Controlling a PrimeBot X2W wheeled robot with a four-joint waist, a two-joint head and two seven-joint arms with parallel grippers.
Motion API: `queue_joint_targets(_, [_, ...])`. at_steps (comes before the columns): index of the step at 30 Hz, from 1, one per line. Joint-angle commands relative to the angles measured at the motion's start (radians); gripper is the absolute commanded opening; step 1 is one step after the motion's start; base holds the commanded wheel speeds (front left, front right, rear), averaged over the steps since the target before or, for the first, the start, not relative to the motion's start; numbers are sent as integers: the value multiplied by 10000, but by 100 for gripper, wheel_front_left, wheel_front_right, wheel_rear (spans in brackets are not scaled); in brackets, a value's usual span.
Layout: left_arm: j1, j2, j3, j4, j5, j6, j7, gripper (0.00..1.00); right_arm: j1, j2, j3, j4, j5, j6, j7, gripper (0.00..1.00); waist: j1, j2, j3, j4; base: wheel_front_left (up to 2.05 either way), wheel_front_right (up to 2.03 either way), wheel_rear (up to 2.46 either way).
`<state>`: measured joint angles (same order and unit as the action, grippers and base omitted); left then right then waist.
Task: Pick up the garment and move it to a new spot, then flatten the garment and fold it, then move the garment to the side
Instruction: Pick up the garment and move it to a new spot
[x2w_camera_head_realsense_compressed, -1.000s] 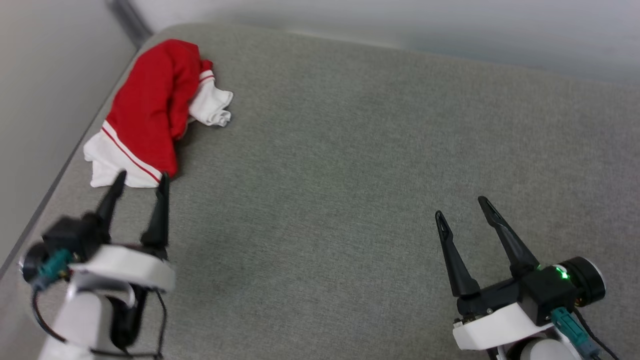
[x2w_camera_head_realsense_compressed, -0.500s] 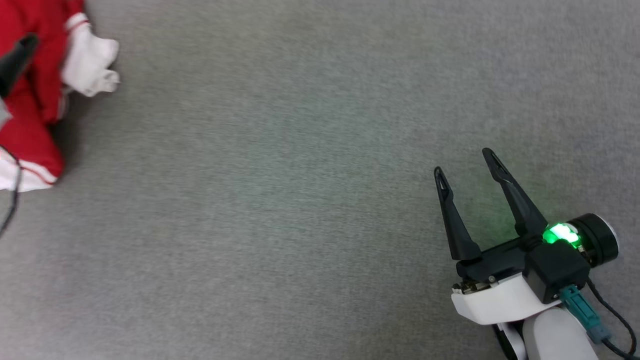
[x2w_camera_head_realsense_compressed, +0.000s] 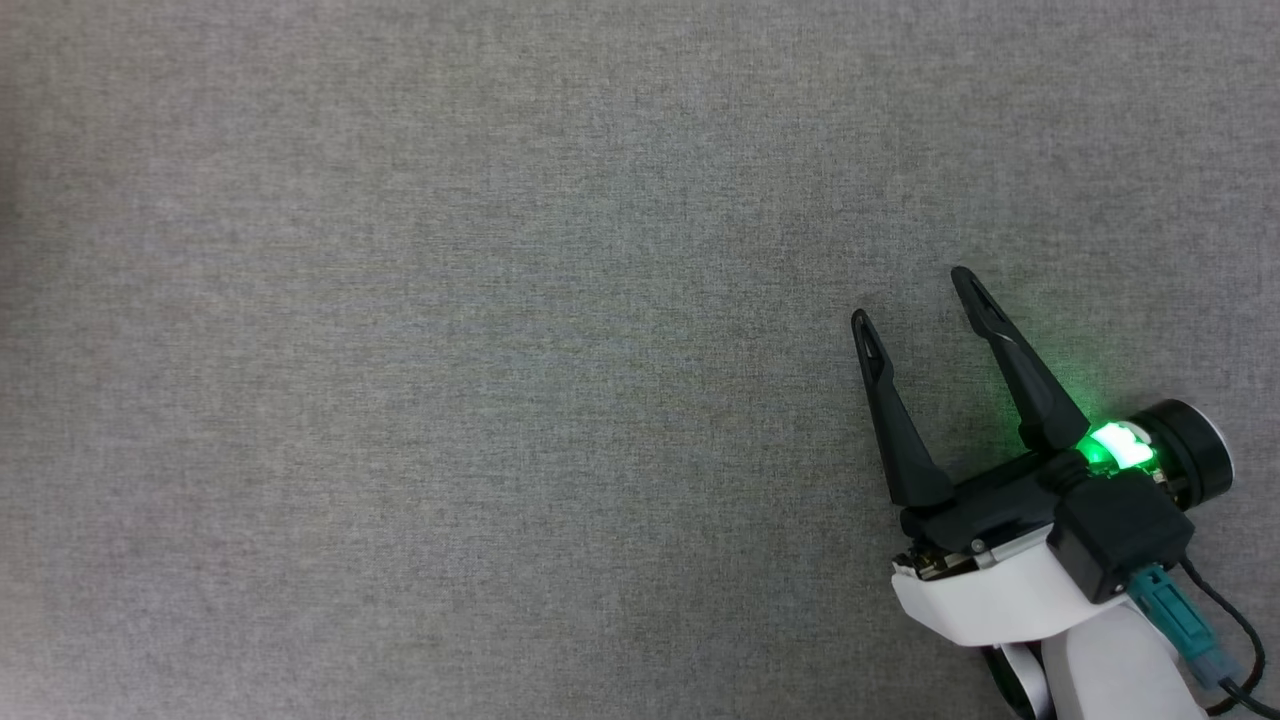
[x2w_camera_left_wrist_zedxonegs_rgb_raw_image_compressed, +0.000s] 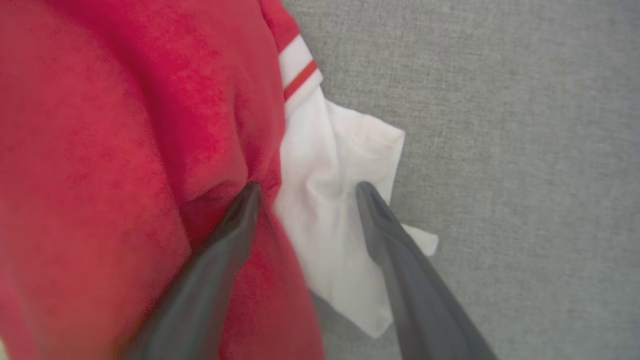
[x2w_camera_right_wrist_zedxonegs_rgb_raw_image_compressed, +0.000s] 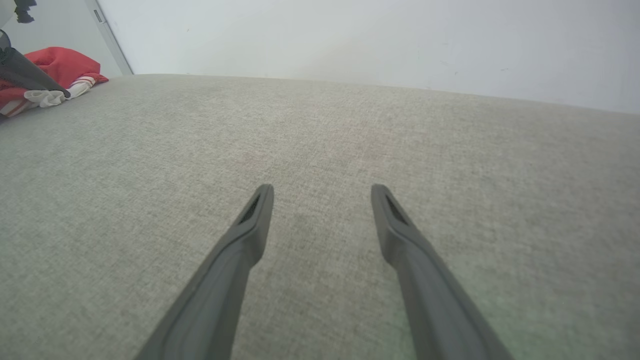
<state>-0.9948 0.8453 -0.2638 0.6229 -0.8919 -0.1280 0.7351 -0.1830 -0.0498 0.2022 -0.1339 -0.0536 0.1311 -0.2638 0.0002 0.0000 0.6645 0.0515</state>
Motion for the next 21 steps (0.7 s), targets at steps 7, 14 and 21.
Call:
queue_joint_targets(7, [172,-309,-418,1202,3,10,163,28,7,-7,-193,52,-143,-7,-6,100,-2,0,204,-7,0,0,0])
queue_joint_targets(14, [297,-437,-812,861,-362,-20,-371,0,64,-7,-209,216,-290,-7,-8,100,-2,0,-206,146,0,0,0])
queue_joint_targets(21, [724,-168,-1581,-468,-1006,-23,-1508,0,258,-7,-168,483,-59,-7,-17,100,-2,0,-1522,66,0,0,0])
